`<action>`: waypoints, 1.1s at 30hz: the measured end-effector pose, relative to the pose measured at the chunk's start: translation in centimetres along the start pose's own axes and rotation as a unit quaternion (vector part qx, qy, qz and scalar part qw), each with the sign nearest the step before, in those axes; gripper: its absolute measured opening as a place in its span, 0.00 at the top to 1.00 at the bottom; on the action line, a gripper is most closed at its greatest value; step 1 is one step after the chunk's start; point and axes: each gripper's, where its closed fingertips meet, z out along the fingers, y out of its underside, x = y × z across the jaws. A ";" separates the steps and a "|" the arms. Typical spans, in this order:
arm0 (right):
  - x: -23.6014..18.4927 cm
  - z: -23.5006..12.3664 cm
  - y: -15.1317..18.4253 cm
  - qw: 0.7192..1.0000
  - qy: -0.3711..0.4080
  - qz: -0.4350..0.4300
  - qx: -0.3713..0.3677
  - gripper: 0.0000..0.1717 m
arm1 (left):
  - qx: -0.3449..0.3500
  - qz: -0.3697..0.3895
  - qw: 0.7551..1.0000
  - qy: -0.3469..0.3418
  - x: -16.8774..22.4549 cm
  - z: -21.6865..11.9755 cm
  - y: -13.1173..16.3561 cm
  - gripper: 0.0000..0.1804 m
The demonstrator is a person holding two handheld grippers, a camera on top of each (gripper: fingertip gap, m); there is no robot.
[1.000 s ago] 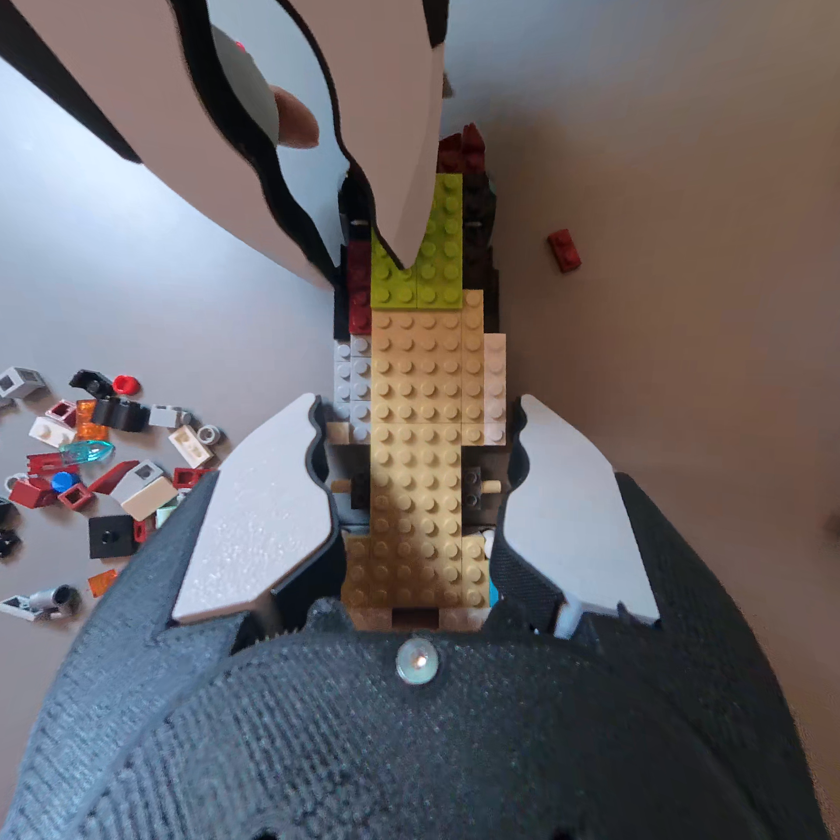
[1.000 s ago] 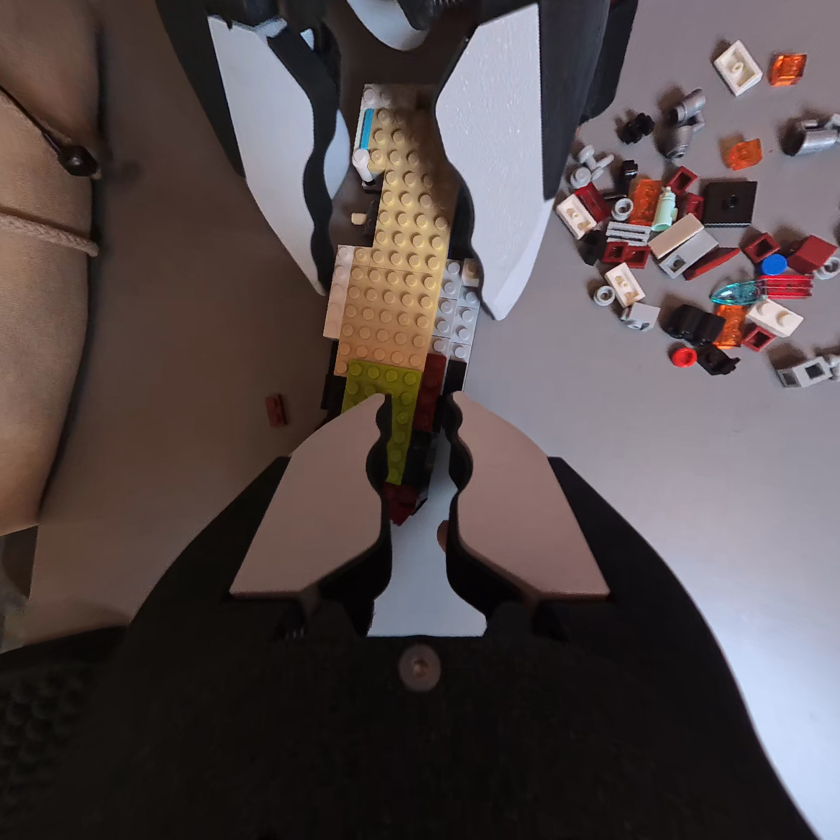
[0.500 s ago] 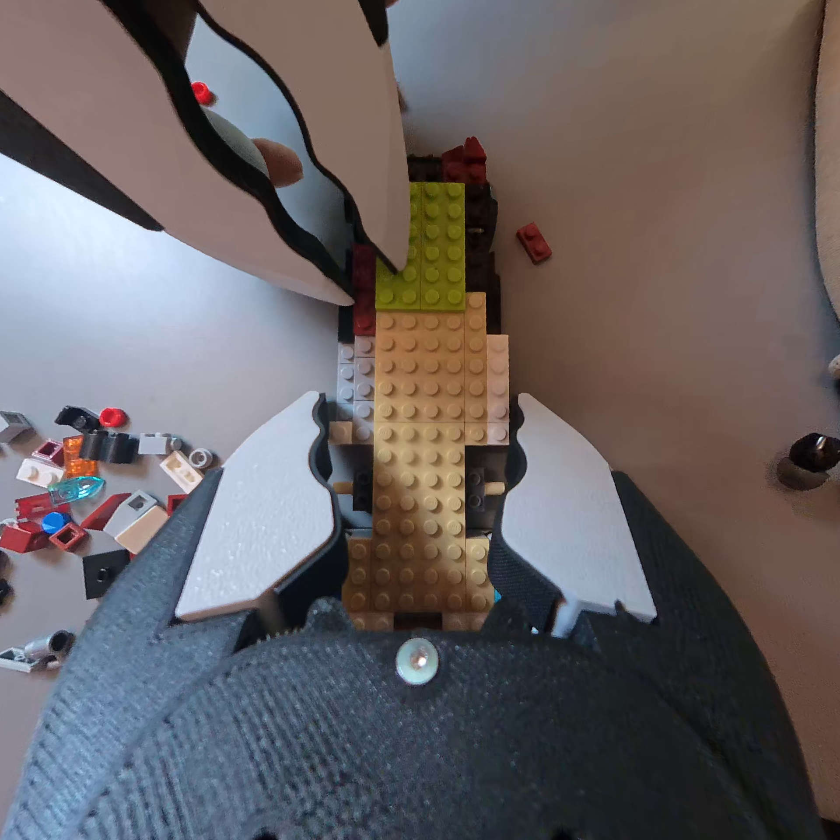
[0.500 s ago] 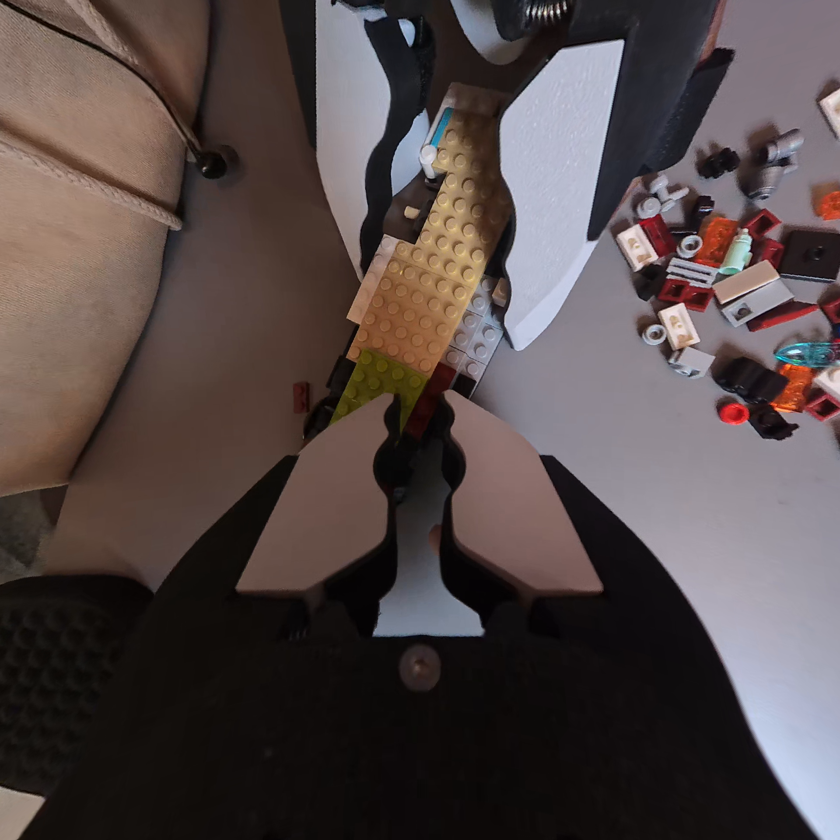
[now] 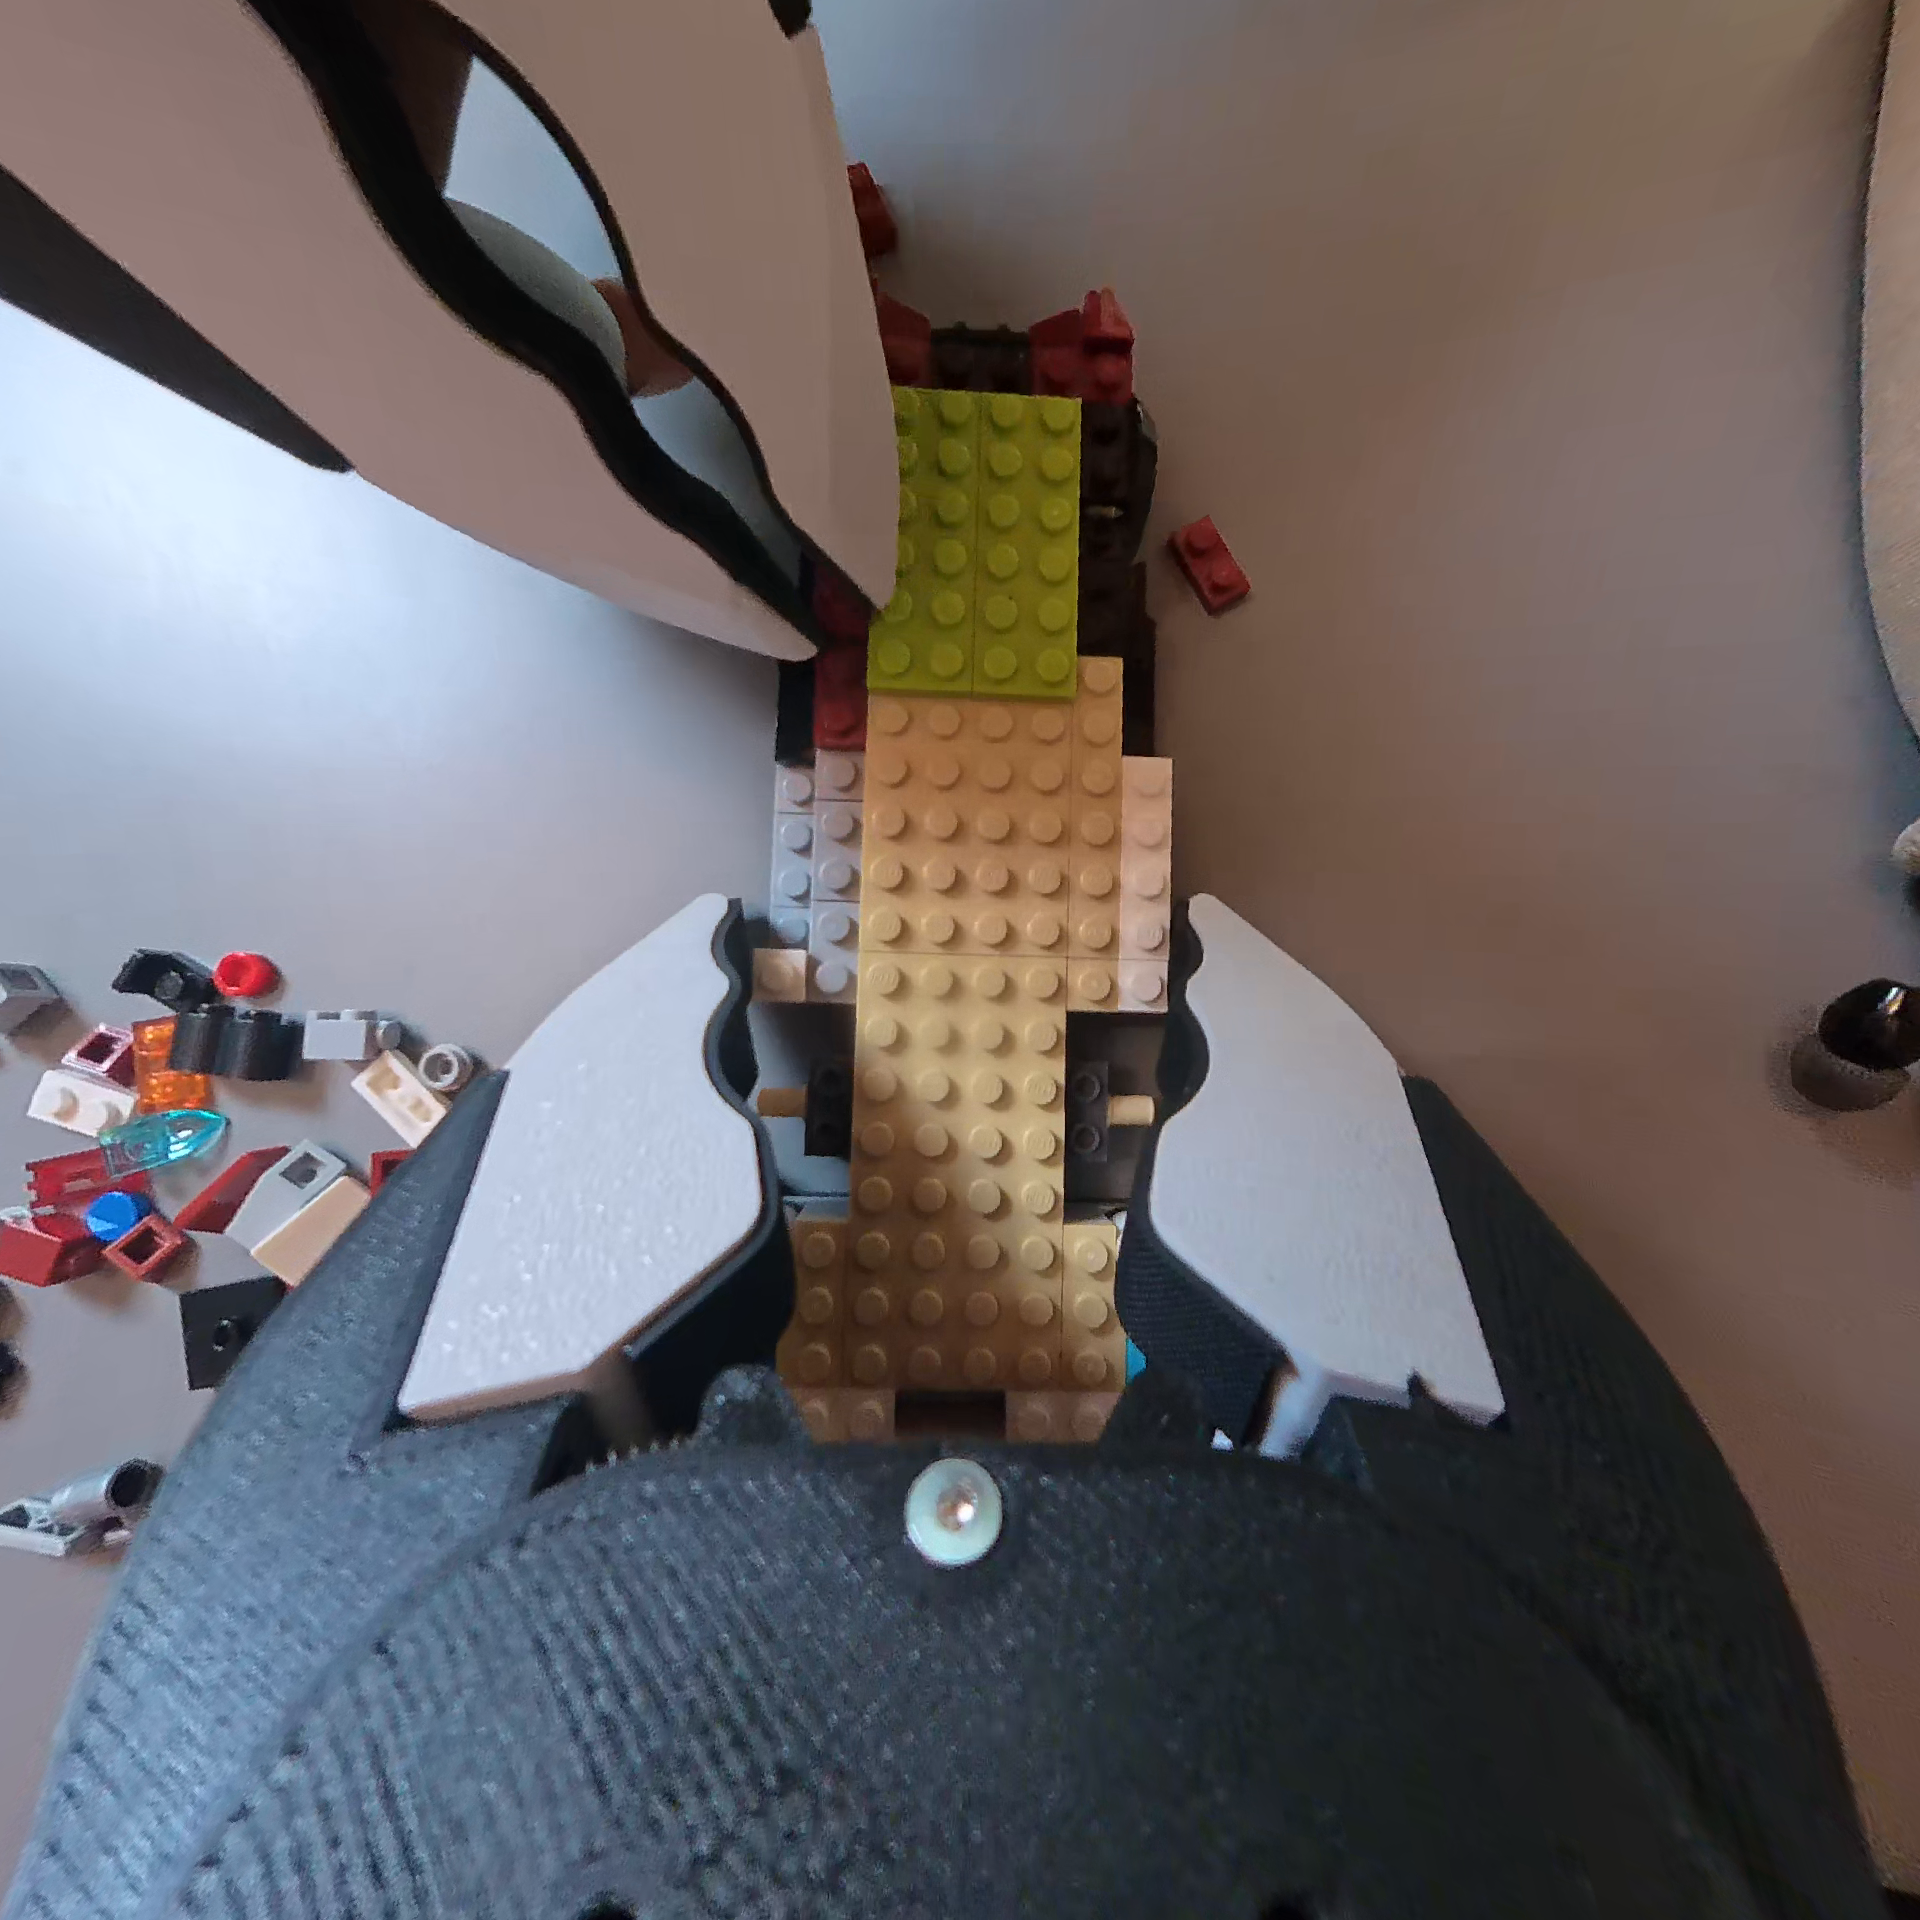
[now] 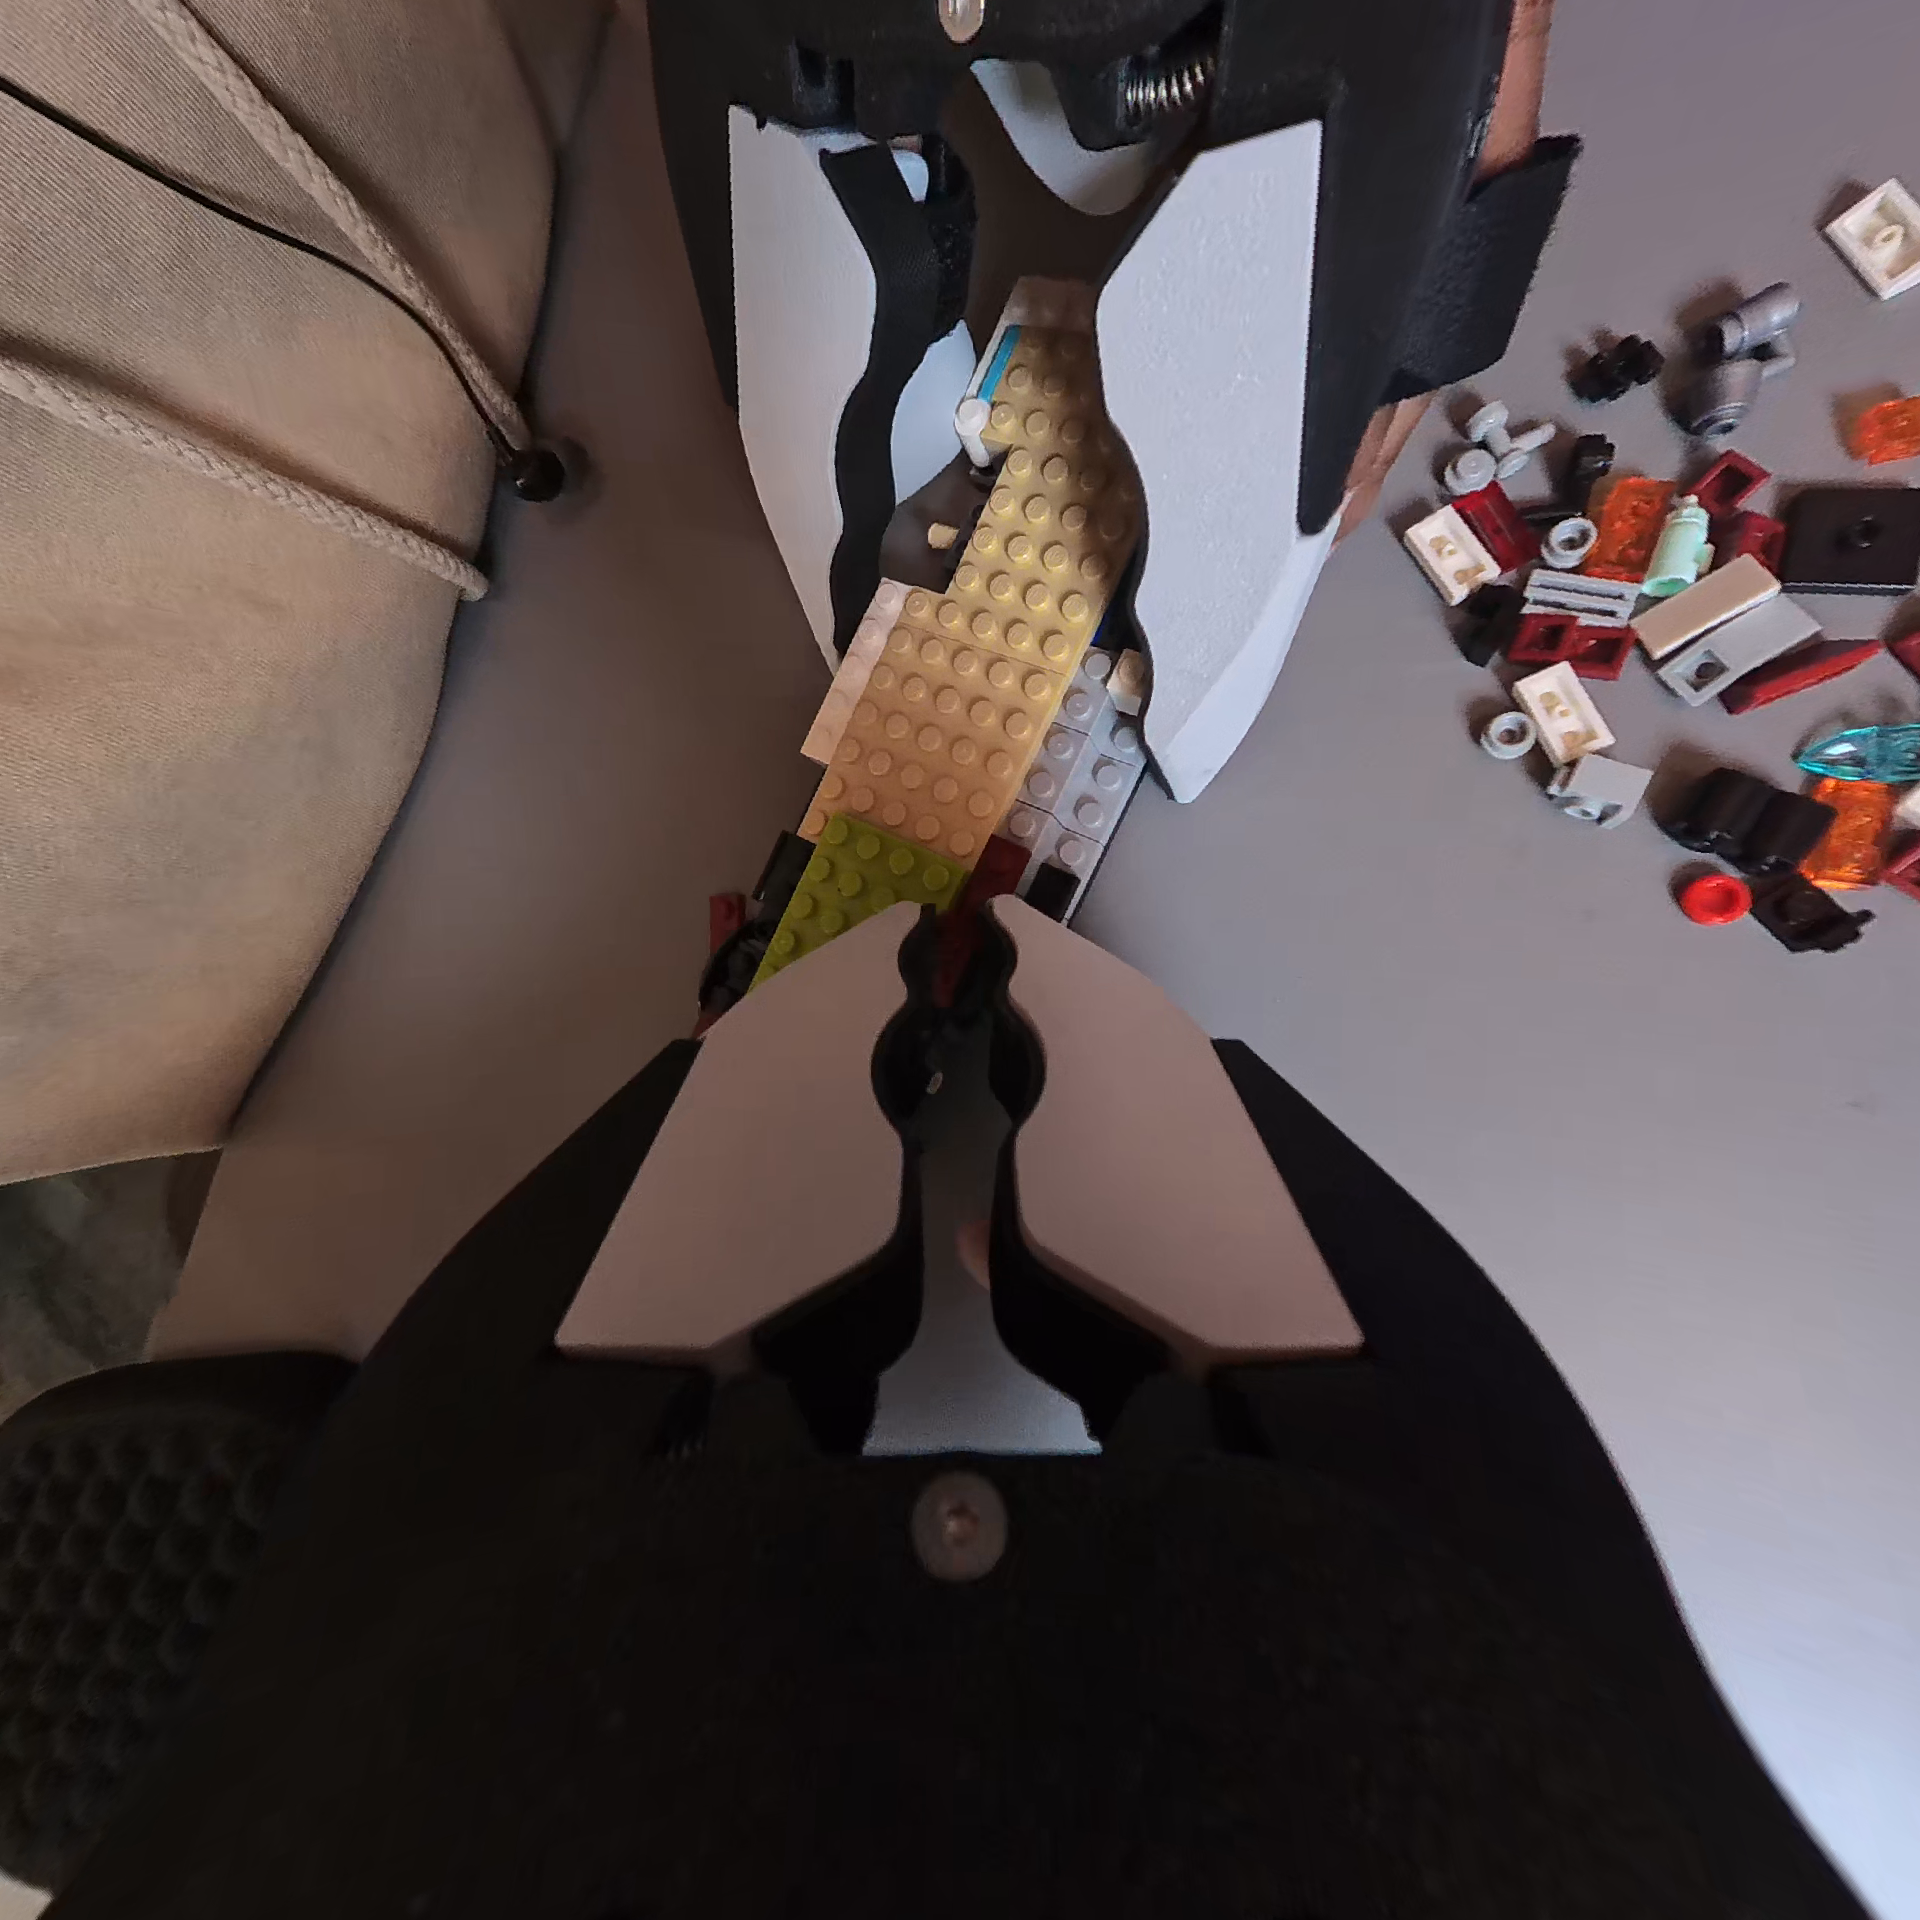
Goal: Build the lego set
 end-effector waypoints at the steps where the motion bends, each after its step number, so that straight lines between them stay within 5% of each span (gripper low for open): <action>1: -0.1 0.0 0.0 1.000 -0.002 0.002 0.006 0.96 | 0.001 0.001 1.000 0.001 0.1 0.0 0.0 0.57; 12: -0.7 -0.9 -0.5 0.998 -0.009 0.012 0.066 0.98 | 0.003 0.005 1.000 0.007 0.3 0.0 -0.1 0.58; 16: -0.2 -0.6 -0.1 0.999 0.009 -0.003 0.037 0.89 | 0.005 0.008 1.000 0.010 0.4 0.0 -0.1 0.58; 25: -0.2 0.4 0.2 1.000 -0.015 -0.020 -0.007 0.95 | 0.008 0.010 1.000 0.010 0.5 0.0 -0.1 0.58; 33: -0.4 0.3 0.1 0.999 -0.011 -0.036 0.025 0.96 | 0.008 0.011 1.000 0.009 0.5 0.1 -0.1 0.57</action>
